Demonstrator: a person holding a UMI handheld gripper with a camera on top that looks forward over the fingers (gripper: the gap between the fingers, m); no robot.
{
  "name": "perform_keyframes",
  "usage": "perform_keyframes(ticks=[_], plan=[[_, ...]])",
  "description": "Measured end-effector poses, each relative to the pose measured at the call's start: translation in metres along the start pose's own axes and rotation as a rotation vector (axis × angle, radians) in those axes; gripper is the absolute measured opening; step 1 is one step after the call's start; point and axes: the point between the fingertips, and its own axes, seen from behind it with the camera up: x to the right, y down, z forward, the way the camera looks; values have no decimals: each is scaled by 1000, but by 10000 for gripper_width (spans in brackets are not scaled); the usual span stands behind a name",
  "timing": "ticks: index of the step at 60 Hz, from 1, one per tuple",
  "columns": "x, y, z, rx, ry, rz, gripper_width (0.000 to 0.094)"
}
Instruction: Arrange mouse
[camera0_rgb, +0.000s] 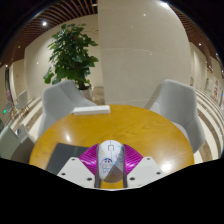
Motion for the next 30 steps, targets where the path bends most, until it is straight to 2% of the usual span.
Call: perform_keyframes(ticks=[5,10,17,26,27,29,30], plan=[[-56,-26,8,21,-61,4,319],[-100,-20,24,5,-102,-29,319],[-146,25,51,-65,-138,-83,319],[-163,91,79,-141,-135,-161,327],[-164,96,81,-150,-137,-164,382],[-165,106,83,-166,-143,-167,421],[-166,103,84,-143,-142,-169,439]])
